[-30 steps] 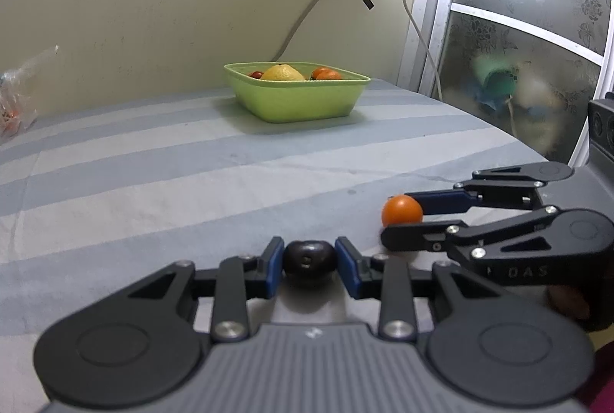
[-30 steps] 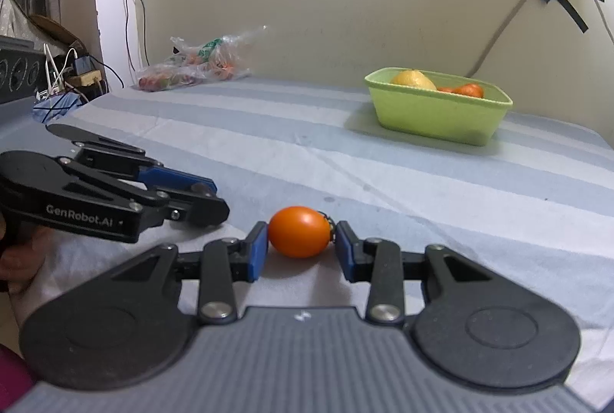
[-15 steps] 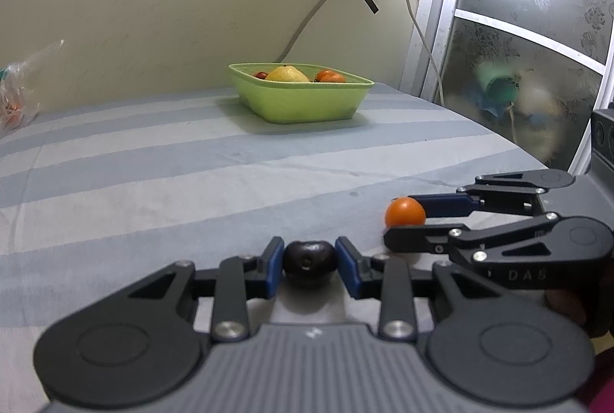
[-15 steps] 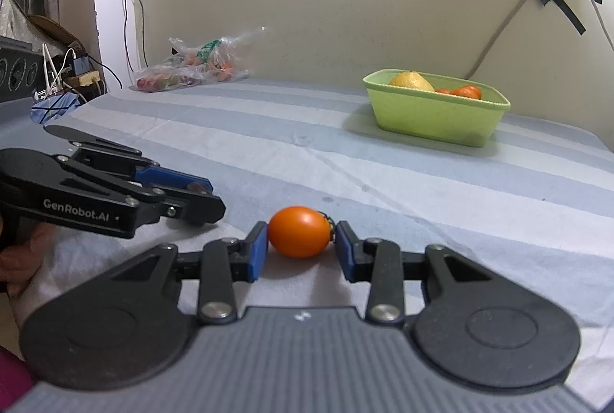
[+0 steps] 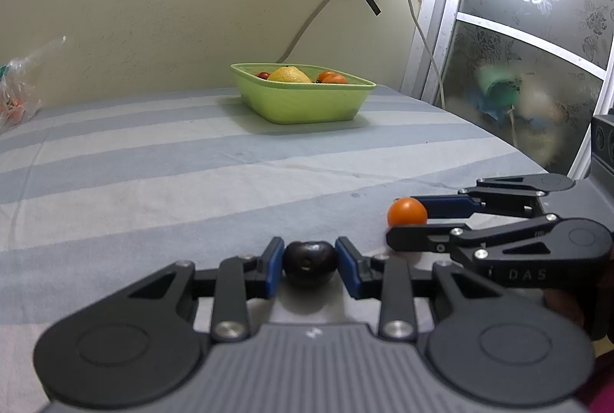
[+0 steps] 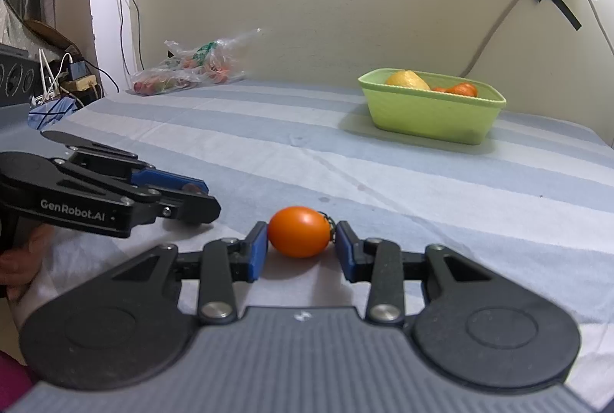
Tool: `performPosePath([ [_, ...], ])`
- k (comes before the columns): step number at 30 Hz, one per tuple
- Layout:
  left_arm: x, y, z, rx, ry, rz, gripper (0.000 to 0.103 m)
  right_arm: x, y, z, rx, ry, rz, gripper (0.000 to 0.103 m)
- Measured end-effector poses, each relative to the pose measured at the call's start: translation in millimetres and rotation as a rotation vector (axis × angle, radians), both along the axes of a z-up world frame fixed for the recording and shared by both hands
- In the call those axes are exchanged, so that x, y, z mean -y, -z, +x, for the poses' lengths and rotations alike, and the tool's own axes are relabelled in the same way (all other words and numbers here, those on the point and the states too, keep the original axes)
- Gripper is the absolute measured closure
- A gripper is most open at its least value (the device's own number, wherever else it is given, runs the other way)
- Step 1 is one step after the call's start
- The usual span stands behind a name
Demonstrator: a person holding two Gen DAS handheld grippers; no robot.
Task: Organize fruits
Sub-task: 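Hold both tomatoes in the closed grippers above the tablecloth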
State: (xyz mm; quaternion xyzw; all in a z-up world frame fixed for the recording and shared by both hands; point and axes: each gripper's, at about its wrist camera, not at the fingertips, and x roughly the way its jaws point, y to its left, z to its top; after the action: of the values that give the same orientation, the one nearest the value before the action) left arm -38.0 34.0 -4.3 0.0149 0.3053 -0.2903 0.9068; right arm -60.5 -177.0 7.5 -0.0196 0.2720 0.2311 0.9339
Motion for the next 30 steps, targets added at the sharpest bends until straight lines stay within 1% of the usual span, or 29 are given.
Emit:
performPosePath([
  [30, -0.3, 0.0, -1.4, 0.001, -0.010, -0.003, 0.072, 4.0, -0.4, -1.8, 0.006, 0.013, 0.028, 0.062],
])
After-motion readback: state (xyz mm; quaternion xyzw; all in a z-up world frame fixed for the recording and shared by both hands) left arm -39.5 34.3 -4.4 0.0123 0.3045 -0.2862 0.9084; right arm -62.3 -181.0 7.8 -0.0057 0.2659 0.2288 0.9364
